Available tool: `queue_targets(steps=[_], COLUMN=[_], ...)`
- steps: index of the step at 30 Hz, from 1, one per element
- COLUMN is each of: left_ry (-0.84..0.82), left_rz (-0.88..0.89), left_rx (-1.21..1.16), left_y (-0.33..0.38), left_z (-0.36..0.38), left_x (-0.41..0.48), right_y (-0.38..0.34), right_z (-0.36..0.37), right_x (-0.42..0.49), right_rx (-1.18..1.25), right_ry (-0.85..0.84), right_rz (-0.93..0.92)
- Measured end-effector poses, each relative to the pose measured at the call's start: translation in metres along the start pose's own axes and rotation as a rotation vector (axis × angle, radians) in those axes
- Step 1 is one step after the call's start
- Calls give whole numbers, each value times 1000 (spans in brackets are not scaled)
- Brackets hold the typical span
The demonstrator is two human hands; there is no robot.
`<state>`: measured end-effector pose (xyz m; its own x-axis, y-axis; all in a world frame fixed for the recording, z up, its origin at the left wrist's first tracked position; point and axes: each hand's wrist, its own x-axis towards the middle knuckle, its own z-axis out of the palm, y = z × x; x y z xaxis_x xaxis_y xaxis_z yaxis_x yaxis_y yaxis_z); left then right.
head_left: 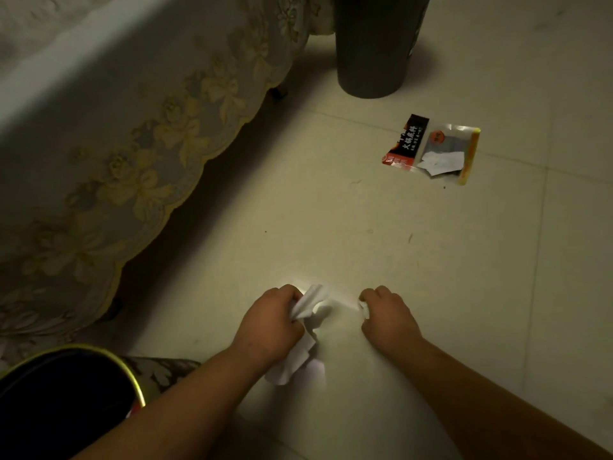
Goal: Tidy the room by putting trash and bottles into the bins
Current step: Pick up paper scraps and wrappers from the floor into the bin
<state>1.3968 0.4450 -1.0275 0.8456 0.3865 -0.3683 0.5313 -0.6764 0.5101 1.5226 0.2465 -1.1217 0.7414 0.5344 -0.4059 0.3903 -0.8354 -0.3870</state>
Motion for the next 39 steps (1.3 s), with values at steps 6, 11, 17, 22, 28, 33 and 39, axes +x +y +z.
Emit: queue_targets(steps=[6, 11, 17, 22, 28, 33, 39], left_ry=[48, 137, 276, 412, 414, 392, 335], left_rz=[57, 77, -21, -222, -368, -406, -464], left_rx=[67, 10, -10, -3, -60, -81, 1], left_y=[31, 47, 9, -57, -109, -122, -121], left_z=[-55, -147, -244, -259, -234, -219, -216], left_x=[0, -39, -136, -220, -267, -271, -262], right_y=[-25, -101, -232, -324, -368, -367, -353], right_z=[-73, -146, -168, -137, -91, -67, -68], right_x=[-26, -47, -85, -119, -141, -146, -137], right_rx=[239, 295, 329, 302, 182, 71, 42], right_ry=[131, 156, 48, -68, -160, -191, -158], right_rz=[-99, -263, -525, -735, -831, -844, -830])
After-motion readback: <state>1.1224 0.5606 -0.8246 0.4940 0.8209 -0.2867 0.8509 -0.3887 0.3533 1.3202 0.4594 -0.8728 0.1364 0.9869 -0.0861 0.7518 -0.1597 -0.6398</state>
